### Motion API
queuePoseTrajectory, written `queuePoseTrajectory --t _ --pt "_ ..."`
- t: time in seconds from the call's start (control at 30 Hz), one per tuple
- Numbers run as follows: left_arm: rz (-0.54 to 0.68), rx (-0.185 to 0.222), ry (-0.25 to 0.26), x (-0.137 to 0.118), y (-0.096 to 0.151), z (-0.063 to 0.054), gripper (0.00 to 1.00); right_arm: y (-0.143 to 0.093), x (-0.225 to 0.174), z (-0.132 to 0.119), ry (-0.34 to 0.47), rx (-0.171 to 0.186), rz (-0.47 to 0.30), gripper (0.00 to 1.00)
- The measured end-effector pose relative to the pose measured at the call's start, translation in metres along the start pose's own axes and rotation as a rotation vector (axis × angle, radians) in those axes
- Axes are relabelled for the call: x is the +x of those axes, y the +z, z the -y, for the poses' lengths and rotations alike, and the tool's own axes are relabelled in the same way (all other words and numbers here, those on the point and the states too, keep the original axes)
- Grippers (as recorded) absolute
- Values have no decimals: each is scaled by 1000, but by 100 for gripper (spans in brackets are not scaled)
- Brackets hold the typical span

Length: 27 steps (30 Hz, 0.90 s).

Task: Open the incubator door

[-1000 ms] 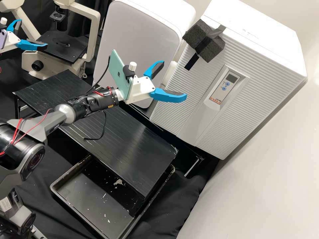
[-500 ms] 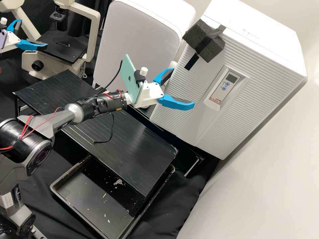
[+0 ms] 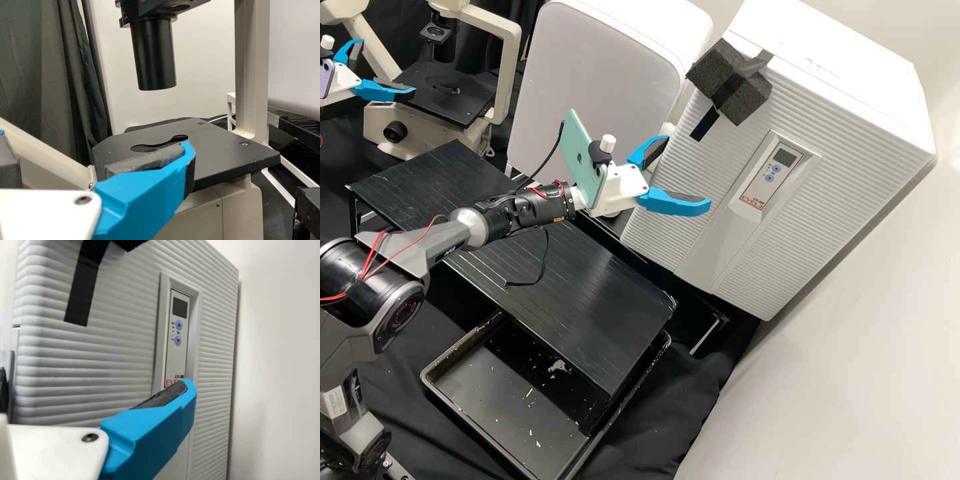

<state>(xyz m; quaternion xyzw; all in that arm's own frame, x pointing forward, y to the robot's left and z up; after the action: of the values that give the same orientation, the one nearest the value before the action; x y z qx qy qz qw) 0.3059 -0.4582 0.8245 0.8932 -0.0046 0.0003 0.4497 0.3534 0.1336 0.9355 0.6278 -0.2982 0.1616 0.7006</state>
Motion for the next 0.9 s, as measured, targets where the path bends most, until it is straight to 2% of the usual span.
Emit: queuePoseTrajectory --t 0.9 --pt "0 0 0 0 0 0 100 -2 -8 -1 -58 7 -13 0"
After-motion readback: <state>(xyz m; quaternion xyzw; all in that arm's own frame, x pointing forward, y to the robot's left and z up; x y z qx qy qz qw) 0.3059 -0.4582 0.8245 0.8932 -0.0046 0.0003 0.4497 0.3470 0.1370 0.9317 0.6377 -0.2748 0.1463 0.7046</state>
